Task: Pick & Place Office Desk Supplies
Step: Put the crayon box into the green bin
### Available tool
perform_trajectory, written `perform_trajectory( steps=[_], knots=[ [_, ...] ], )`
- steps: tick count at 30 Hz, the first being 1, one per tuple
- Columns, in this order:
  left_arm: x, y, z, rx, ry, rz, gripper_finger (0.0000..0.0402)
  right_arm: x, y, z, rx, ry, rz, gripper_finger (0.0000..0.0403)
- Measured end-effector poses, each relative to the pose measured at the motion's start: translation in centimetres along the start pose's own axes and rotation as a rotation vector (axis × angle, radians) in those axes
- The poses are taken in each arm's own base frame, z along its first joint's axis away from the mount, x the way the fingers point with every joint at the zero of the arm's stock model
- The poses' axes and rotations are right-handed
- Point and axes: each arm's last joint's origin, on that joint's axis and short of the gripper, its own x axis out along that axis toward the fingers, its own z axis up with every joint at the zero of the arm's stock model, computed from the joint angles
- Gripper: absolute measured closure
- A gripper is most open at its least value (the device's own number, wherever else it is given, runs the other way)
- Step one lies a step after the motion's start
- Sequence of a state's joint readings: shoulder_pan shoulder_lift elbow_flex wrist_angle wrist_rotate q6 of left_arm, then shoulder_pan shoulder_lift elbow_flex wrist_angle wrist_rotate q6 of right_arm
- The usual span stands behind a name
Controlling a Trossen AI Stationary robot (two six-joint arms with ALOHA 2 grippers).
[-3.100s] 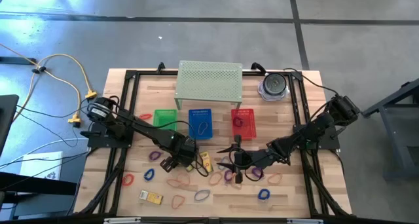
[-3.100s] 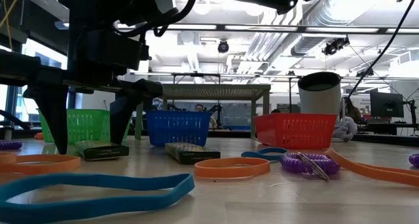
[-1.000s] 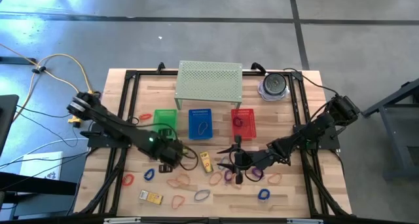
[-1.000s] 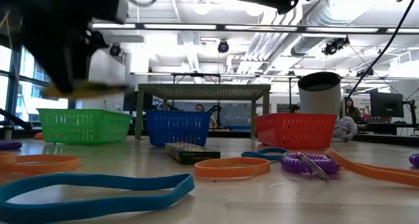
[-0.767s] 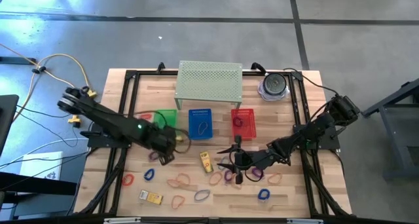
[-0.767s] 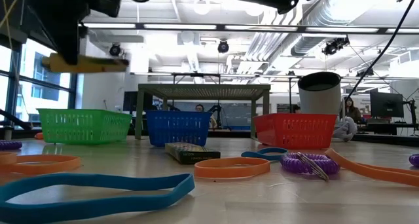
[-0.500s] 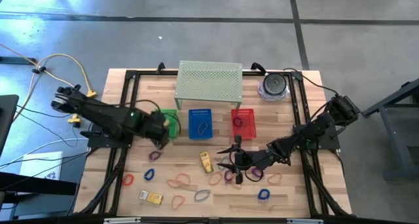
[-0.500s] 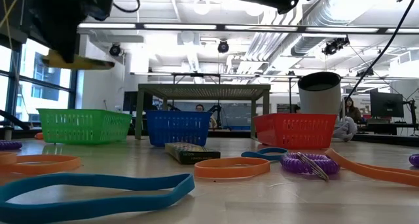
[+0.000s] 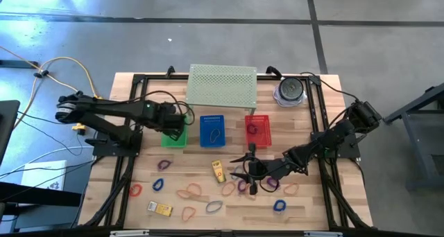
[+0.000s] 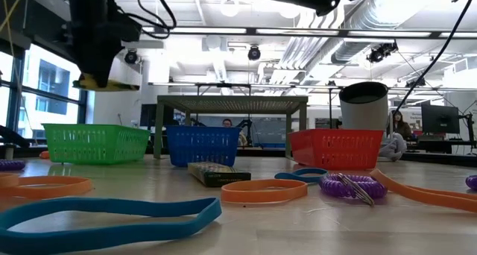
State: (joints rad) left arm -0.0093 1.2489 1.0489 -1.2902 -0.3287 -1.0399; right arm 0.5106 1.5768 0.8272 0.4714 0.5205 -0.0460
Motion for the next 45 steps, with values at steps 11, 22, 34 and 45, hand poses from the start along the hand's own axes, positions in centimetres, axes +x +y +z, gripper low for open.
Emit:
perform_trajectory(
  steps=[11, 22, 34, 45],
  knots=[
    [2.2, -1.7, 0.0, 0.035, 0.046, 0.027, 0.0262, 0.0, 0.0, 0.0, 0.020, 0.001, 0.000, 0.0220],
    [4.8, -3.5, -0.1, 0.062, 0.098, 0.113, 0.0262, 0.0, 0.0, 0.0, 0.022, 0.003, 0.000, 0.0220],
    [5.3, -4.0, -0.3, 0.039, 0.121, 0.127, 0.0261, 0.0, 0.0, 0.0, -0.010, 0.001, 0.000, 0.0220],
    [5.4, -4.3, -0.1, 0.040, 0.079, 0.103, 0.0261, -0.1, 0.2, 0.9, -0.066, -0.096, 0.077, 0.0220]
  ],
)
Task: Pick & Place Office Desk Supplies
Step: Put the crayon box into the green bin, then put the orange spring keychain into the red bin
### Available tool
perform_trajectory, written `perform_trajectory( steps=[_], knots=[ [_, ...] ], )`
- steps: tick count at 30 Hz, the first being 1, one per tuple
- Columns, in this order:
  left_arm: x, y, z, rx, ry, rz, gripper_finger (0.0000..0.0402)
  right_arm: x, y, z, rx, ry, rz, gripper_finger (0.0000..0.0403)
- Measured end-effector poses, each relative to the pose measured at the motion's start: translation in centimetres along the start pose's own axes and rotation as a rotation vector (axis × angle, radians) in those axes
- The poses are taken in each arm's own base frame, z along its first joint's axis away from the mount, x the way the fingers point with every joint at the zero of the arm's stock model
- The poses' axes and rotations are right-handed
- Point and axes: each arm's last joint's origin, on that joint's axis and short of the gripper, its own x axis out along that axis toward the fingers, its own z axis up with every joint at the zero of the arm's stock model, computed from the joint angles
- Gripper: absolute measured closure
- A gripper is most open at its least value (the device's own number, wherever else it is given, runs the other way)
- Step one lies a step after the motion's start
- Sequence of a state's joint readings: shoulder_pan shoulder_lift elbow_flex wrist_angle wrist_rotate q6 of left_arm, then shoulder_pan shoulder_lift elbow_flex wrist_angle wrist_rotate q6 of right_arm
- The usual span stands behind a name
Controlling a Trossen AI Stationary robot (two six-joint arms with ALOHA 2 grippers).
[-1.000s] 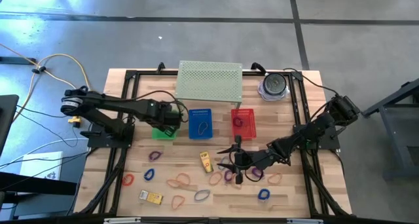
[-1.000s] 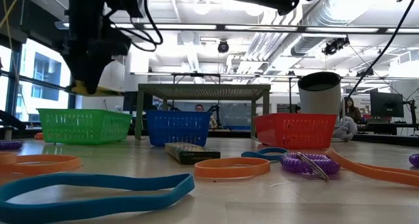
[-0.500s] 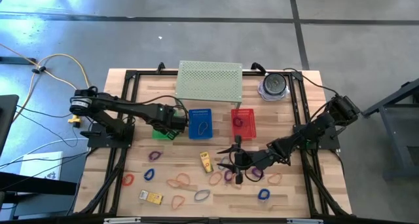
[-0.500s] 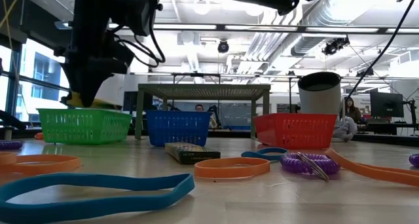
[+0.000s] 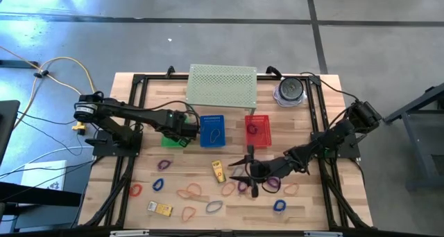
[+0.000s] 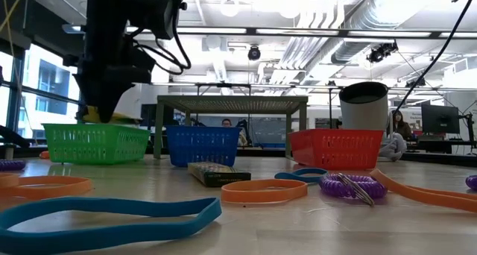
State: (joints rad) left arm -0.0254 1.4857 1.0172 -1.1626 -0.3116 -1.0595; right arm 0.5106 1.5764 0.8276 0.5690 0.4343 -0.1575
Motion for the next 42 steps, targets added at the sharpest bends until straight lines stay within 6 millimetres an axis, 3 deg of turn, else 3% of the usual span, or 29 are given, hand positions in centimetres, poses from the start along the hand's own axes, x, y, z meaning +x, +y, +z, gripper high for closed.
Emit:
perform_trajectory(
  steps=[20, 30, 42],
  knots=[
    [0.0, -0.4, -1.7, 0.000, -0.022, 0.026, 0.0261, 0.0, -0.1, 0.4, -0.043, -0.037, -0.007, 0.0220],
    [0.7, -0.7, -1.3, -0.012, -0.039, -0.016, 0.0258, 0.0, -0.2, 0.4, -0.087, -0.043, -0.012, 0.0220],
    [0.6, -0.8, -1.2, 0.020, -0.052, -0.023, 0.0165, 0.0, -0.2, 0.4, -0.091, -0.043, -0.012, 0.0220]
  ],
)
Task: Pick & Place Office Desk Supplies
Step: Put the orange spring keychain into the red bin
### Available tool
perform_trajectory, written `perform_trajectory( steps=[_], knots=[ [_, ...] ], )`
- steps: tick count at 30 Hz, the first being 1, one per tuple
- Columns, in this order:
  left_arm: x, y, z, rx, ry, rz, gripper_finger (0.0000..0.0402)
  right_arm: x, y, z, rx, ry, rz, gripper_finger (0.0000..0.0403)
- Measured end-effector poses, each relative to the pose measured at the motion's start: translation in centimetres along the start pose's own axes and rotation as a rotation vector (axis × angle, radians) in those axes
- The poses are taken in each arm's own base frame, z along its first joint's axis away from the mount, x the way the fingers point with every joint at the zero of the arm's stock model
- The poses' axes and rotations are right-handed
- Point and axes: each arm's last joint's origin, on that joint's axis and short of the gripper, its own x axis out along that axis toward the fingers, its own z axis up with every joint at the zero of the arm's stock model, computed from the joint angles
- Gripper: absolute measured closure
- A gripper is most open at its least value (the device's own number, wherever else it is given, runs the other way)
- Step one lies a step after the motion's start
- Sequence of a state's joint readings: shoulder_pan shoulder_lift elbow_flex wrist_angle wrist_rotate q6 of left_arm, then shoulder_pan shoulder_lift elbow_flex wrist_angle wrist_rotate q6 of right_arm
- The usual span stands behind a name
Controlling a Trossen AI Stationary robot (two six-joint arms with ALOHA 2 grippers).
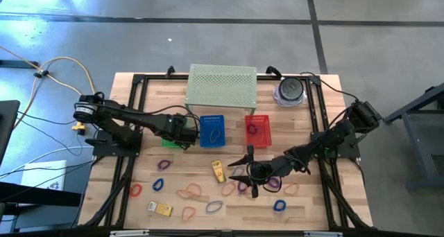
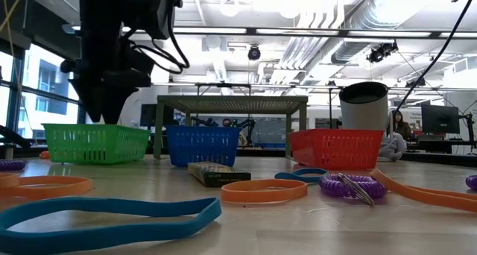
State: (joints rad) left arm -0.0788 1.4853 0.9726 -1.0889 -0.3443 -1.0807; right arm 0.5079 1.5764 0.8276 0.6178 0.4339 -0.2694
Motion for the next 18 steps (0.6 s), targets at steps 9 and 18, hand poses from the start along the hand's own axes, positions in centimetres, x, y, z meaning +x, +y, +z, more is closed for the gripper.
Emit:
perform_trajectory(
  steps=[9, 18],
  knots=[
    [-2.5, 1.4, -0.4, 0.180, -0.010, -0.064, 0.0161, 0.0, 0.0, 0.0, 0.002, 0.000, -0.001, 0.0220],
    [-5.3, 5.2, -1.4, 0.098, 0.038, -0.130, 0.0161, 0.3, -0.5, -0.2, 0.070, 0.000, 0.009, 0.0220]
  ],
)
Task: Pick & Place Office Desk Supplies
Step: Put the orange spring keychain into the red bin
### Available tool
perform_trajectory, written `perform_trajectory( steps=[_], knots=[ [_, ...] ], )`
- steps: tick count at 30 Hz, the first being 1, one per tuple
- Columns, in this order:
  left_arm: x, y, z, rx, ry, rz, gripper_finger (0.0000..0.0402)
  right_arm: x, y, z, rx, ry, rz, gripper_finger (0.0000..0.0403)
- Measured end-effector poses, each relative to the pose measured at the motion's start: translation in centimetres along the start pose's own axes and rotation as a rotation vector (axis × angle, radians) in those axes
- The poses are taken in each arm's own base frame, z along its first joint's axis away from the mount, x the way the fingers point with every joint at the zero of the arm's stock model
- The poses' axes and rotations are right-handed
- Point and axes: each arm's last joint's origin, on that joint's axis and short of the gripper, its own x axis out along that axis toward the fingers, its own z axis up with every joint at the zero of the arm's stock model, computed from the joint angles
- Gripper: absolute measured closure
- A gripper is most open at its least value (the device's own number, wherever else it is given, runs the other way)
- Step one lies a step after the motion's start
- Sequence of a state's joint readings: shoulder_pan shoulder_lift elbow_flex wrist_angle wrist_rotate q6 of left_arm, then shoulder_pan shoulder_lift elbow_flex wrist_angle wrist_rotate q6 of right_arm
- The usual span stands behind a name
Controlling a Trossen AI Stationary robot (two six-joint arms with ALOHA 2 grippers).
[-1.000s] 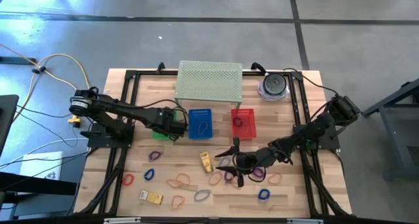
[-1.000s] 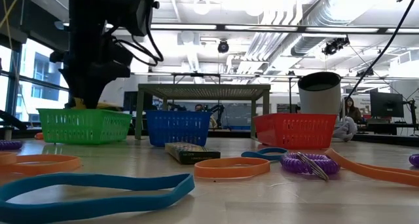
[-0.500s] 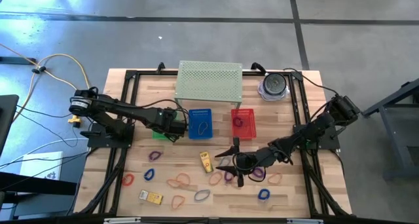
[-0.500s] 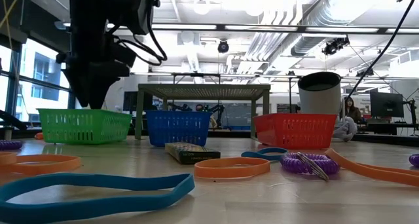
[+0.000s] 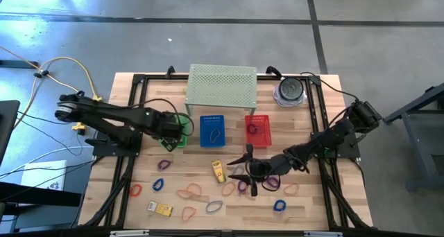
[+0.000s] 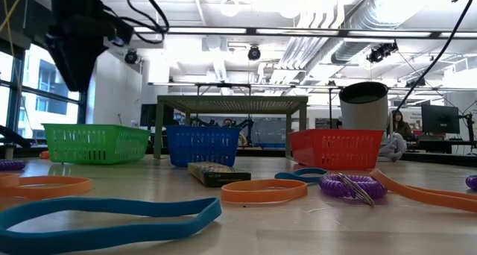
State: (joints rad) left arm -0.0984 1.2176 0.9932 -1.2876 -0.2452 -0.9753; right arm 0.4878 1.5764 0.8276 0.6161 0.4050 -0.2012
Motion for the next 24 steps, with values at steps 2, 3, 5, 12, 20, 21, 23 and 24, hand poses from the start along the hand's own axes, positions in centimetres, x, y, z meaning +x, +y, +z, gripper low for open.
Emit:
perform_trajectory(
  steps=[2, 3, 5, 12, 20, 21, 23, 24],
  knots=[
    [-0.2, 0.7, 0.3, -0.068, -0.017, 0.005, 0.0160, 0.0, -0.1, 0.0, 0.018, -0.001, 0.015, 0.0220],
    [-0.2, 1.0, 0.7, -0.106, -0.018, 0.007, 0.0160, 0.1, -0.1, 0.0, 0.019, -0.002, 0.018, 0.0220],
    [0.1, 1.7, 1.4, -0.126, -0.007, 0.032, 0.0160, 0.1, -0.1, 0.0, 0.022, -0.003, 0.023, 0.0220],
    [1.0, 5.4, 3.3, -0.176, 0.108, 0.136, 0.0160, 0.1, 0.0, -0.1, 0.054, 0.005, 0.040, 0.0220],
    [2.3, 8.4, 4.4, -0.228, 0.197, 0.147, 0.0160, 0.1, 0.0, -0.4, 0.045, 0.029, 0.043, 0.0220],
    [2.4, 8.8, 4.5, -0.231, 0.205, 0.150, 0.0160, 0.1, 0.0, -0.4, 0.048, 0.030, 0.042, 0.0220],
    [2.9, 9.5, 4.7, -0.229, 0.217, 0.149, 0.0160, 0.1, 0.0, -0.4, 0.053, 0.032, 0.042, 0.0220],
    [3.1, 9.8, 4.8, -0.218, 0.218, 0.146, 0.0160, 0.1, 0.0, -0.4, 0.053, 0.031, 0.042, 0.0220]
  ],
)
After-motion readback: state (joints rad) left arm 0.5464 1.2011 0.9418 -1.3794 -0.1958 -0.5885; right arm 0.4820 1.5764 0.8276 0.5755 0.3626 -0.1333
